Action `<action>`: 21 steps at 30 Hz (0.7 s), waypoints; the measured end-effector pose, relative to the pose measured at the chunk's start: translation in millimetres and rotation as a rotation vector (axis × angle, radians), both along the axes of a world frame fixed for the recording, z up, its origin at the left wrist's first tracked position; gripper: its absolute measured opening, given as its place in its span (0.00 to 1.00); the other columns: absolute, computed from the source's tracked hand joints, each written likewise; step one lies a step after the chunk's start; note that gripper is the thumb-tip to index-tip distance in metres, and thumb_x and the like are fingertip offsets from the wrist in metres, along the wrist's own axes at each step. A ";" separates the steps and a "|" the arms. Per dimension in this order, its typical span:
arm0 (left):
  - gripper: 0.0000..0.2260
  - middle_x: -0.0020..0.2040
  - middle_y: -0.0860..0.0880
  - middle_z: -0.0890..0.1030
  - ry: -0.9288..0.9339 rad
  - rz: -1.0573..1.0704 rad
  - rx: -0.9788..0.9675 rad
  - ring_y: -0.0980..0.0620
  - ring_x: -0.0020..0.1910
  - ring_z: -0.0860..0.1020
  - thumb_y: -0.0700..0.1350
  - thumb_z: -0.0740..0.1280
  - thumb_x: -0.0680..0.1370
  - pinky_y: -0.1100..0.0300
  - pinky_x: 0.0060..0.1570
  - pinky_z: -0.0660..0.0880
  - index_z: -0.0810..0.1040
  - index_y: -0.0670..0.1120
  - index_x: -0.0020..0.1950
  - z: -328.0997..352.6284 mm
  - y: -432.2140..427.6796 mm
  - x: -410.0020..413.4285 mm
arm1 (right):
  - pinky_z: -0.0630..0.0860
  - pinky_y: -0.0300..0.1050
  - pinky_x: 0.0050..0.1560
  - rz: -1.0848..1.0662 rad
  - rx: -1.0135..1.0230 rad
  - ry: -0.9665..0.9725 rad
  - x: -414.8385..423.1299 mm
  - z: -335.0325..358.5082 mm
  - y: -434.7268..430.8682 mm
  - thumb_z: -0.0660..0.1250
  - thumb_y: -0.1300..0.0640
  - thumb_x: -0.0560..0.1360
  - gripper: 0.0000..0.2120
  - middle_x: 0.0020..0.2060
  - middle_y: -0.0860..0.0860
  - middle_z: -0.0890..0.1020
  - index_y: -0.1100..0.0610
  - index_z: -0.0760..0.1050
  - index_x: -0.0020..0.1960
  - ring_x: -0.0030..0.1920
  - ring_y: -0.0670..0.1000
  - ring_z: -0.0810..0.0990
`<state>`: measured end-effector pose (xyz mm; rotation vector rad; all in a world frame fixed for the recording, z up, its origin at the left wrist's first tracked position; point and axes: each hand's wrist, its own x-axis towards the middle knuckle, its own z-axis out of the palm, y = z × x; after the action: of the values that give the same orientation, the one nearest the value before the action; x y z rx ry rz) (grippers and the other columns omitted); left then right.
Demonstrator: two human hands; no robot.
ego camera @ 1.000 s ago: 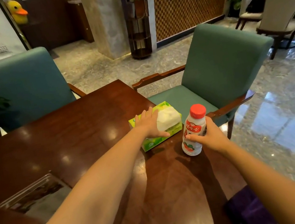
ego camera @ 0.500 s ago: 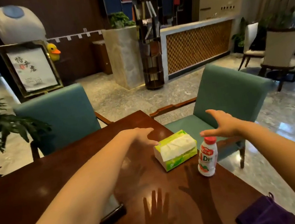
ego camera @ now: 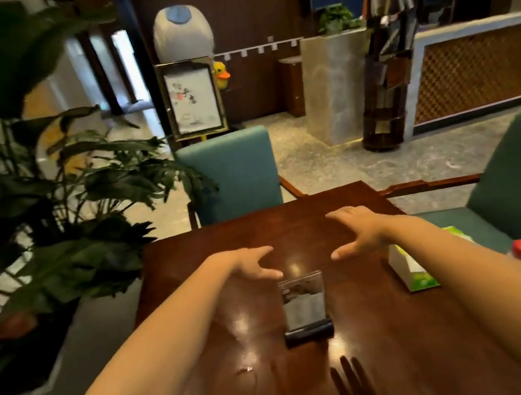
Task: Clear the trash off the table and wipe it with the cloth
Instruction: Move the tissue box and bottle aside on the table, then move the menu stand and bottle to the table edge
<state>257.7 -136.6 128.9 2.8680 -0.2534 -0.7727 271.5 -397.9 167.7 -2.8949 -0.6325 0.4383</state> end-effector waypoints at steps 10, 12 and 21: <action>0.41 0.79 0.50 0.48 0.046 0.044 -0.169 0.48 0.77 0.45 0.64 0.63 0.73 0.44 0.75 0.47 0.43 0.52 0.77 -110.9 22.0 -45.5 | 0.57 0.53 0.74 0.292 -0.189 0.032 -4.8 -67.3 87.8 0.69 0.41 0.70 0.41 0.76 0.51 0.56 0.50 0.53 0.75 0.75 0.55 0.54; 0.38 0.79 0.48 0.51 0.029 0.042 -0.251 0.47 0.77 0.49 0.59 0.64 0.75 0.49 0.76 0.50 0.47 0.49 0.77 -120.3 14.9 -49.6 | 0.65 0.50 0.69 0.300 -0.150 0.021 -3.7 -78.7 91.3 0.69 0.46 0.72 0.34 0.72 0.51 0.66 0.50 0.60 0.73 0.71 0.53 0.63; 0.24 0.68 0.42 0.74 -0.028 0.336 -0.661 0.46 0.66 0.73 0.39 0.69 0.74 0.65 0.59 0.67 0.69 0.40 0.69 -146.0 -14.4 -49.4 | 0.76 0.45 0.49 0.251 -0.141 -0.142 -0.3 -87.2 94.6 0.67 0.56 0.73 0.13 0.54 0.52 0.83 0.53 0.78 0.57 0.52 0.53 0.81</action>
<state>208.4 -151.0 -17.1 2.2127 -0.0153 -0.4681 271.2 -303.3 80.5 -3.0105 -1.0344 0.3194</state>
